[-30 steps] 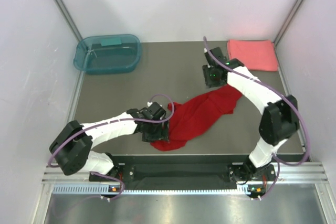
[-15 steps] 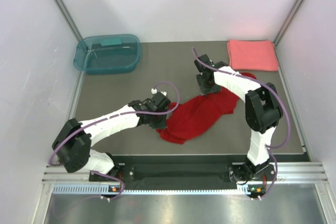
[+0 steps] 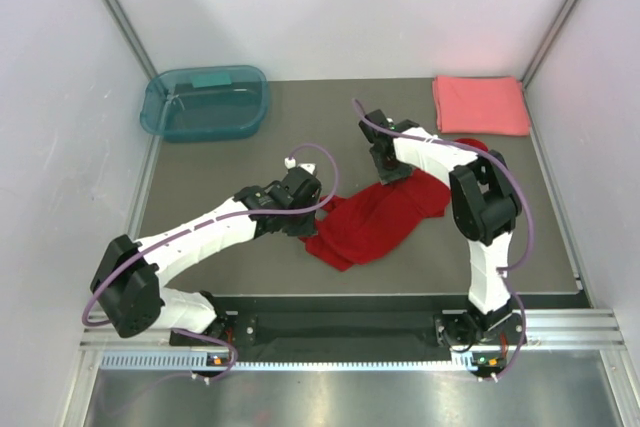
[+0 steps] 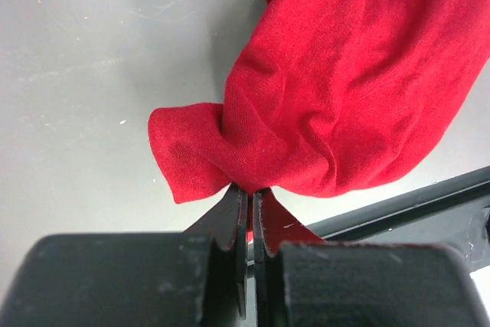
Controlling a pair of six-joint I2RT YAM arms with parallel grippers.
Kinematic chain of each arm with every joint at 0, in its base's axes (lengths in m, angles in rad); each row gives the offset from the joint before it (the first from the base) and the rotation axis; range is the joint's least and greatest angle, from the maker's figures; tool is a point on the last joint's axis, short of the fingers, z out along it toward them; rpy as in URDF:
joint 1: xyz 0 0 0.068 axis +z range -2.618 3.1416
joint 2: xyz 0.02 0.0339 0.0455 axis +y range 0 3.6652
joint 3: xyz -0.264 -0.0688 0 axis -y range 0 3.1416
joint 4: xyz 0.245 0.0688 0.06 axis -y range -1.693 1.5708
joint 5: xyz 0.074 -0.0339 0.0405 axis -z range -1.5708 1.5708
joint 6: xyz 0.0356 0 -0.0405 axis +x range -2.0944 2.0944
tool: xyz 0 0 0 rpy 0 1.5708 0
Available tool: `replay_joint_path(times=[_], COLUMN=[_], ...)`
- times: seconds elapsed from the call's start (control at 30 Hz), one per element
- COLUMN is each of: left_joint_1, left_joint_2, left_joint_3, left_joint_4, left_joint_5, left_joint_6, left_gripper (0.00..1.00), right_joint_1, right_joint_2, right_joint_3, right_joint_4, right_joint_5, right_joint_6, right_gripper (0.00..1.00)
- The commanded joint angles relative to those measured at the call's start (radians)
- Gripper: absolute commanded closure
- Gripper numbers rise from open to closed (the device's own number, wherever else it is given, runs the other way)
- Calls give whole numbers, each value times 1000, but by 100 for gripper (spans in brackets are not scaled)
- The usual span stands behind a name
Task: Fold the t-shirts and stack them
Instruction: Flatten the tshirt out
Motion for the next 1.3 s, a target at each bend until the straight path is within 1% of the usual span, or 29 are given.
replay_joint_path(times=[0.0, 0.07, 0.13, 0.2, 0.23, 0.33, 0.37, 0.43, 0.47, 0.57, 0.63, 0.8, 0.83, 0.9, 0.97, 1.0, 1.03, 1.07, 1.1, 1.13, 1.17, 1.23, 1.27], left_joint_1=[5, 5, 6, 5, 8, 9, 9, 15, 17, 25, 32, 49, 51, 51, 52, 52, 52, 52, 52, 52, 52, 54, 54], left_joint_2=[-23, -26, -31, -38, -40, -44, -44, -49, -51, -61, -77, -156, -169, -210, -245, -255, -265, -285, -299, -308, -333, -348, -348], left_joint_3=[10, 5, -4, -9, -10, -7, -6, 2, 6, 28, 55, 102, 106, 100, 99, 109, 120, 135, 179, 209, 268, 321, 360], left_joint_4=[-2, 2, 8, 8, 8, 2, -1, -8, -15, -38, -59, -90, -91, -79, -67, -68, -87, -102, -120, -157, -166, -162, -132], left_joint_5=[5, 12, 16, 16, 16, 15, 12, 12, 9, -4, -21, -56, -59, -65, -65, -65, -74, -93, -112, -166, -194, -253, -302], left_joint_6=[4, 1, -2, -5, -5, -2, -1, 4, 5, 12, 15, 27, 27, 27, 28, 27, 27, 27, 28, 30, 48, 82, 132], left_gripper=[100, 100, 100, 100, 100, 100, 100, 100, 100, 100, 100, 100, 100, 100, 100, 100, 100, 100, 100, 100, 100, 100, 100], right_joint_1=[22, 22, 26, 29, 31, 34, 34, 34, 34, 29, 13, -36, -43, -55, -70, -72, -76, -79, -79, -79, -79, -83, -83], right_joint_2=[19, 27, 34, 31, 28, 11, 1, -32, -44, -114, -202, -438, -467, -524, -526, -524, -526, -530, -541, -549, -562, -575, -579], right_joint_3=[32, 32, 34, 23, 17, -2, -6, -15, -15, -26, -41, -87, -91, -117, -123, -127, -132, -140, -143, -143, -140, -135, -130], right_joint_4=[7, 6, -3, -3, 0, 12, 17, 21, 20, 7, 3, -9, -11, 13, 14, 18, 21, 27, 33, 33, 33, 20, 12], right_joint_5=[54, 77, 103, 140, 149, 181, 198, 212, 225, 224, 210, 95, 83, 11, -78, -92, -107, -160, -182, -198, -219, -224, -221], right_joint_6=[-9, -10, -12, -19, -21, -24, -24, -24, -21, -16, -10, 27, 28, 27, 19, 20, 24, 31, 34, 40, 37, 34, 34], right_gripper=[65, 67, 74, 75, 80, 89, 96, 100, 100, 100, 100, 100, 100, 100, 100, 100, 95, 89, 84, 77, 75, 68, 68])
